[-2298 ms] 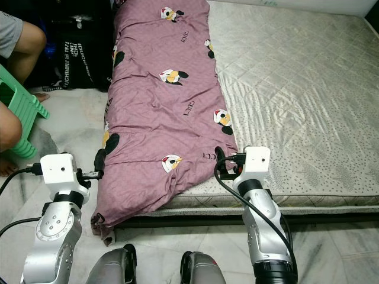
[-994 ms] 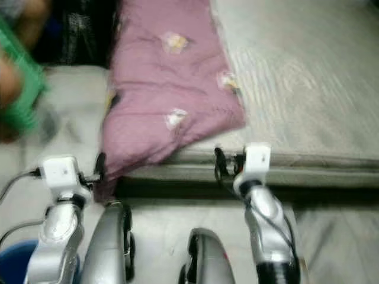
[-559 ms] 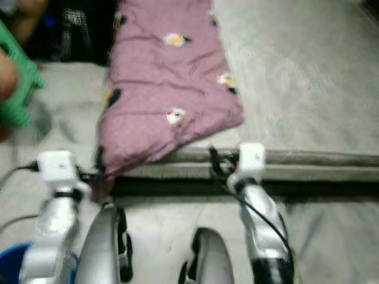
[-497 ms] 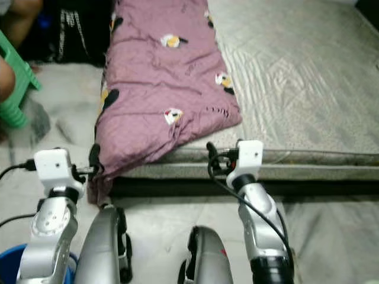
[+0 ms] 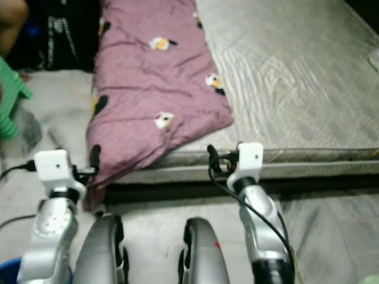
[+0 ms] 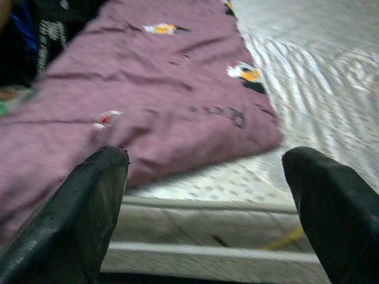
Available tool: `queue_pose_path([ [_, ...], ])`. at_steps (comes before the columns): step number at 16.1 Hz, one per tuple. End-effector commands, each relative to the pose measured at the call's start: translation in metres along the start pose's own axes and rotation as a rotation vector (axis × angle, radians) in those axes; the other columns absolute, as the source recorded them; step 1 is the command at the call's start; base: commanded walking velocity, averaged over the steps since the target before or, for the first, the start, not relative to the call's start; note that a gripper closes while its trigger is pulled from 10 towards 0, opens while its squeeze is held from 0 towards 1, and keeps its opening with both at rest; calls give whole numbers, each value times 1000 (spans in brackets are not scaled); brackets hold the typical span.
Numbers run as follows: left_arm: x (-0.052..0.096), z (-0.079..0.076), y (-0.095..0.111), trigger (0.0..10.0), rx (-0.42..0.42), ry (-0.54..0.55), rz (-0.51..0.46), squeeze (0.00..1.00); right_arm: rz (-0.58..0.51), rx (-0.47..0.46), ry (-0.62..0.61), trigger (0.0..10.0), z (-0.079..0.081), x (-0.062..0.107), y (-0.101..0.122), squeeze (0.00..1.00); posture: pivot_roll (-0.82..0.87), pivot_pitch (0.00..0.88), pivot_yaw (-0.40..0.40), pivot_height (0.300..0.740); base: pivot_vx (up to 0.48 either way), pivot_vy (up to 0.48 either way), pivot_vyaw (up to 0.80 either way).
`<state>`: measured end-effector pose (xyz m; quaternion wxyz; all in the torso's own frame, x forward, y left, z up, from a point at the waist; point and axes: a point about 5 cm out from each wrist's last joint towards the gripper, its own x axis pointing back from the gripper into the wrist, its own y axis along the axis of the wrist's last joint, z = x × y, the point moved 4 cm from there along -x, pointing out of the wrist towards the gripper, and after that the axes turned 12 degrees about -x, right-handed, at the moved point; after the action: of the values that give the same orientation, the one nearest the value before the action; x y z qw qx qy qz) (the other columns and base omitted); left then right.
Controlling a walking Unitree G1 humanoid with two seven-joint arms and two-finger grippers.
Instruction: Clean up the room
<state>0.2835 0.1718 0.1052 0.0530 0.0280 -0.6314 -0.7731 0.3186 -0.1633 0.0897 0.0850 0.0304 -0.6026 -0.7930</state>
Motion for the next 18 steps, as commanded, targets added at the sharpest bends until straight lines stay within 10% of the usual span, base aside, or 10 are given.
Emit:
queue_pose_path([
  [1, 1, 1, 0, 10000, -11, -3, -1, 0, 7, -7, -9, 10000, -3, 1, -1, 0, 12, 191, -129, 625, 281, 0, 0],
  [18, 1, 0, -2, 10000, -11, -12, 6, 0, 15, -5, 6, 10000, -1, 0, -3, 0, 11, 194, -131, 625, 289, 0, 138],
])
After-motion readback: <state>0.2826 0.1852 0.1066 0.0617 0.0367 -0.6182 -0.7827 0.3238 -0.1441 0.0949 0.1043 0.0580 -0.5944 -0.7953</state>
